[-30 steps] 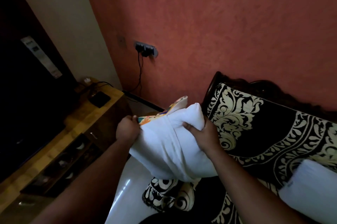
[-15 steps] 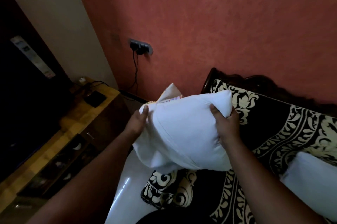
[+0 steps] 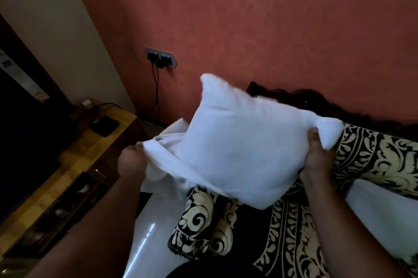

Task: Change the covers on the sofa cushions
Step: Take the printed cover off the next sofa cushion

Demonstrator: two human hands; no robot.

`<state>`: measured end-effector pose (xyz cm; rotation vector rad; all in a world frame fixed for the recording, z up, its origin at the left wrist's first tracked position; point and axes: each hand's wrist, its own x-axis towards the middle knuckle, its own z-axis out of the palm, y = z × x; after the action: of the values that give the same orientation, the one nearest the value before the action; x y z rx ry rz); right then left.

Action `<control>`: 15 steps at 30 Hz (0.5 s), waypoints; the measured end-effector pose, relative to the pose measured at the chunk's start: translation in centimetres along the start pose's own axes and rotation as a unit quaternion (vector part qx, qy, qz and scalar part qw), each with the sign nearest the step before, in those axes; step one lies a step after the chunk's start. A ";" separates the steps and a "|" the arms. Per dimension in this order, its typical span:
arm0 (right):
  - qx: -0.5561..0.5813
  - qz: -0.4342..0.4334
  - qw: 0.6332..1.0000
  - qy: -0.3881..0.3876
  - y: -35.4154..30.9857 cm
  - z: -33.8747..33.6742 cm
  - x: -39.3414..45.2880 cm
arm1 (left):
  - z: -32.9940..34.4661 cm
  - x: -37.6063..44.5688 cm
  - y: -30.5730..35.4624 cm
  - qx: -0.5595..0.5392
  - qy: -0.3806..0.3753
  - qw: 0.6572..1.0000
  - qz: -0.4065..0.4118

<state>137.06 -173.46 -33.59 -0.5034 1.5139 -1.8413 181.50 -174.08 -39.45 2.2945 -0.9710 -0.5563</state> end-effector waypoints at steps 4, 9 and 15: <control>0.009 -0.003 1.000 -0.013 -0.5 0.2 0.5 | 0.1 -0.7 2.6 -0.088 -0.043 0.994 0.049; -0.091 -0.034 0.990 0.101 0.2 0.6 0.8 | 3.2 -4.0 6.4 -0.070 -0.092 0.983 0.144; -0.269 0.000 0.954 0.131 3.0 -3.5 2.2 | 5.6 -5.6 6.4 -0.108 -0.126 0.977 0.132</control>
<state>133.95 -172.84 -37.57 -0.5174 2.2134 -1.5245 171.47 -175.50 -38.59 1.8954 -1.2465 -0.8075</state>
